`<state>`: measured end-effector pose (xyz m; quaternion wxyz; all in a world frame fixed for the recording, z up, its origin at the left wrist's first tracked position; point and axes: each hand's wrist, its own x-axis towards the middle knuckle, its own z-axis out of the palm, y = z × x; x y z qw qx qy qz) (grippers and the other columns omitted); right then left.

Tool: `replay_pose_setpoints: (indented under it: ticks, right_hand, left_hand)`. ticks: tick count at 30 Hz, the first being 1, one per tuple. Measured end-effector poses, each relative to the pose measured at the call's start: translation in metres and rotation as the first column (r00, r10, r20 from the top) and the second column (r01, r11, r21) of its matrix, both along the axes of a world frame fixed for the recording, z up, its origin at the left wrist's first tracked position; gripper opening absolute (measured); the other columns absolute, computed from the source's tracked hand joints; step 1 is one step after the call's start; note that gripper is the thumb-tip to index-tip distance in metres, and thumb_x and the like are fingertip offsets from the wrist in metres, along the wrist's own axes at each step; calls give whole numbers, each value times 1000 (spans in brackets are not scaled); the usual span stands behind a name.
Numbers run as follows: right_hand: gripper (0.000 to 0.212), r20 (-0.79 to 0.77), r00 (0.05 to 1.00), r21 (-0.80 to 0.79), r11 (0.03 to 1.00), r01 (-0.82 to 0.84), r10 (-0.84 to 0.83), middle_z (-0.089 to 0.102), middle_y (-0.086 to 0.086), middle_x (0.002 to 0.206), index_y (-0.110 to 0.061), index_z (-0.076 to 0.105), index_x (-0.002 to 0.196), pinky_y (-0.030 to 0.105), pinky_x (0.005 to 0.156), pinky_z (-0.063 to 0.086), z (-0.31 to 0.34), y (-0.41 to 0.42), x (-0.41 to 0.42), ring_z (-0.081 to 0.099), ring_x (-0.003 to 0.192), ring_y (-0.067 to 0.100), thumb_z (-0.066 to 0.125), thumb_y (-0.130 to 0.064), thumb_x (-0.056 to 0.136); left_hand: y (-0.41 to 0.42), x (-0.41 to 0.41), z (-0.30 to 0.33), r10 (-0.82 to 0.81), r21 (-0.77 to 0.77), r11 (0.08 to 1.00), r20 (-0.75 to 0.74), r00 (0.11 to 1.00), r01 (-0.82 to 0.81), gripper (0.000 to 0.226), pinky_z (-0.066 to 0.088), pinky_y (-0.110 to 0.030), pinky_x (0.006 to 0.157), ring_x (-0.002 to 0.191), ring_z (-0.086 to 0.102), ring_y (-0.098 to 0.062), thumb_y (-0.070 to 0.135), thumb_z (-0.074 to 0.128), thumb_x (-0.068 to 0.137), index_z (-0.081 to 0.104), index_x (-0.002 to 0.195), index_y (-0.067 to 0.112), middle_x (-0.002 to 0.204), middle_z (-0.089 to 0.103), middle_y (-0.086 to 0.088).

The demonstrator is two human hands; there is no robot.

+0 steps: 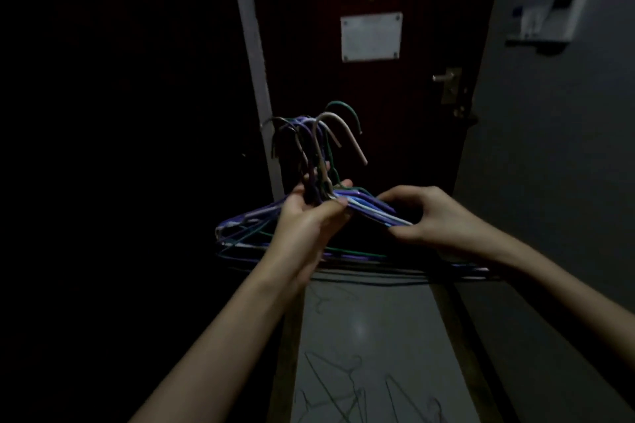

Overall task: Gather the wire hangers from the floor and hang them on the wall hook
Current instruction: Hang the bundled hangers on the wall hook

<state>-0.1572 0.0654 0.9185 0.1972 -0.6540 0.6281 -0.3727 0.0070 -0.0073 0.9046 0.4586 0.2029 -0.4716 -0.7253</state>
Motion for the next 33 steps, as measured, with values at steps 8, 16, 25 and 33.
replay_pose_setpoints:
  ticks: [8, 16, 25, 33]
  right_hand:
    - [40, 40, 941, -55, 941, -335, 337, 68, -10, 89, -29, 61, 91, 7, 71, 47, 44, 15, 48, 62, 78, -9, 69, 6, 74]
    - [35, -8, 774, -27, 774, -633, 633, 67, -7, 94, -30, 60, 99, 11, 71, 50, 82, 14, 135, 64, 84, -5, 72, -6, 77]
    - [43, -111, 616, 26, 622, -783, 780, 60, -11, 103, -36, 53, 104, 14, 80, 47, 123, 20, 254, 58, 95, 2, 78, -27, 71]
    - [9, 31, 579, -268, 564, -781, 815, 63, -6, 78, -19, 64, 85, 8, 63, 44, 120, 16, 345, 58, 71, 1, 57, -21, 90]
  left_hand:
    - [68, 59, 49, 238, -16, 971, -38, 970, -239, 47, 52, -25, 85, 110, 60, -20, -22, 45, 83, 51, 114, 12, 130, 56, -17]
    - [133, 135, 83, 563, 25, 823, -176, 808, -568, 63, 51, -32, 90, 121, 54, -26, -24, 43, 82, 37, 136, 8, 130, 54, -20]
    - [181, 225, 120, 732, -3, 658, -233, 641, -753, 46, 51, -31, 86, 124, 51, -26, -22, 37, 83, 44, 104, 18, 132, 53, -17]
    - [199, 284, 118, 813, 44, 551, -251, 525, -833, 67, 51, -28, 86, 117, 55, -25, -22, 40, 81, 28, 142, 3, 133, 52, -19]
